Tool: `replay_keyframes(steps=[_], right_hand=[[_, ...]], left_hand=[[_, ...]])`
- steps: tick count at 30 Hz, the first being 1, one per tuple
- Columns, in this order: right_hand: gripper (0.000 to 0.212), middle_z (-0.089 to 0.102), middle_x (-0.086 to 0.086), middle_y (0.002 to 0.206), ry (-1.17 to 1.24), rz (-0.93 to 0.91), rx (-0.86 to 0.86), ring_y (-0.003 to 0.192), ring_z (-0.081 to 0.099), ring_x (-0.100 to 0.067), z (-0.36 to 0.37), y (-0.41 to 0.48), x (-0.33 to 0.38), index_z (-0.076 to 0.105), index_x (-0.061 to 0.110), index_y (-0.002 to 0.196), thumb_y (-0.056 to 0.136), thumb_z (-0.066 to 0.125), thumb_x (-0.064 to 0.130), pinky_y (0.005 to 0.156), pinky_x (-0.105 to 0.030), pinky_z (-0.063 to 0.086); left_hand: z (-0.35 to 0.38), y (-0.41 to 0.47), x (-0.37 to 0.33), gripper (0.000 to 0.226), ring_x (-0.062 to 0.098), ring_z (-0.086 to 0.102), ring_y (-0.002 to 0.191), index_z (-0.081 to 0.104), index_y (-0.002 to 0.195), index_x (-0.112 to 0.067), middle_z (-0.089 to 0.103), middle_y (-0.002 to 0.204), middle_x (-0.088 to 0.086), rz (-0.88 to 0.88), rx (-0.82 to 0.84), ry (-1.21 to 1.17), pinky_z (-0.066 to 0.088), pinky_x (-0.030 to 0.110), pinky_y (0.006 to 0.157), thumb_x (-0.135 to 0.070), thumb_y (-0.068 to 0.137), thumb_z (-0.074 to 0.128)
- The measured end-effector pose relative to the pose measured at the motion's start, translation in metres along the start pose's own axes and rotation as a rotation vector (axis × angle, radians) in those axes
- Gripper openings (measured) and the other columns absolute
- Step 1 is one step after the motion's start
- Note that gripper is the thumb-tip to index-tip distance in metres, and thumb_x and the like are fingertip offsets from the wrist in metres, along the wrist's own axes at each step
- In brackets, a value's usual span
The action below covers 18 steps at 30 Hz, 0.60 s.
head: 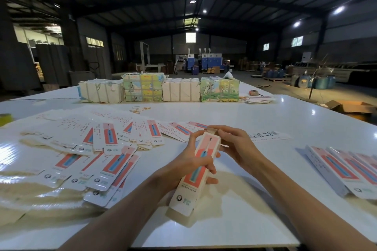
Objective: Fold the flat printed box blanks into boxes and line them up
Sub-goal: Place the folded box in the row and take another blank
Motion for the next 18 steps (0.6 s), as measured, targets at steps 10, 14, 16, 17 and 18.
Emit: replay_keyframes(steps=[10, 14, 16, 17, 18], right_hand=[[0.022, 0.076, -0.025, 0.118, 0.287, 0.222, -0.103, 0.099, 0.078, -0.032, -0.005, -0.001, -0.012, 0.081, 0.0, 0.11, 0.095, 0.076, 0.016, 0.072, -0.035, 0.066], [0.017, 0.076, -0.025, 0.117, 0.313, 0.284, -0.145, 0.095, 0.078, -0.028, -0.008, 0.001, -0.018, 0.083, 0.001, 0.104, 0.088, 0.077, 0.001, 0.073, -0.031, 0.064], [0.017, 0.076, -0.025, 0.116, 0.325, 0.296, -0.164, 0.095, 0.079, -0.028, -0.01, 0.002, -0.02, 0.083, 0.001, 0.103, 0.087, 0.077, -0.001, 0.074, -0.03, 0.064], [0.017, 0.077, -0.024, 0.115, 0.328, 0.298, -0.168, 0.096, 0.079, -0.028, -0.01, 0.002, -0.02, 0.084, 0.001, 0.102, 0.087, 0.077, -0.001, 0.073, -0.03, 0.064], [0.016, 0.077, -0.024, 0.114, 0.331, 0.3, -0.173, 0.096, 0.079, -0.028, -0.01, 0.002, -0.02, 0.084, 0.001, 0.101, 0.087, 0.077, -0.002, 0.073, -0.03, 0.064]], left_hand=[[0.0, -0.001, 0.001, 0.106, 0.035, 0.079, 0.09, 0.031, 0.118, -0.083, 0.062, 0.125, 0.001, 0.015, 0.04, 0.016, 0.065, 0.041, 0.067, -0.009, 0.069, 0.089], [-0.001, 0.001, 0.004, 0.107, 0.034, 0.08, 0.09, 0.03, 0.116, -0.085, 0.058, 0.126, 0.003, 0.014, 0.046, 0.035, 0.065, 0.041, 0.066, -0.011, 0.068, 0.091], [0.0, 0.002, 0.005, 0.109, 0.034, 0.08, 0.089, 0.028, 0.118, -0.084, 0.054, 0.128, 0.004, 0.018, 0.039, 0.053, 0.065, 0.041, 0.065, -0.012, 0.067, 0.092], [0.0, 0.002, 0.005, 0.109, 0.033, 0.08, 0.088, 0.027, 0.12, -0.083, 0.054, 0.128, 0.004, 0.02, 0.034, 0.061, 0.065, 0.041, 0.065, -0.013, 0.067, 0.092], [0.0, 0.002, 0.005, 0.109, 0.033, 0.08, 0.088, 0.026, 0.121, -0.082, 0.055, 0.128, 0.004, 0.022, 0.031, 0.069, 0.065, 0.041, 0.065, -0.013, 0.067, 0.091]])
Point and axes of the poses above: each hand's wrist, its own y-axis towards the middle knuckle, its own z-axis out of the palm, x = y × z, the point moved 5 cm from there along y, towards the middle knuckle
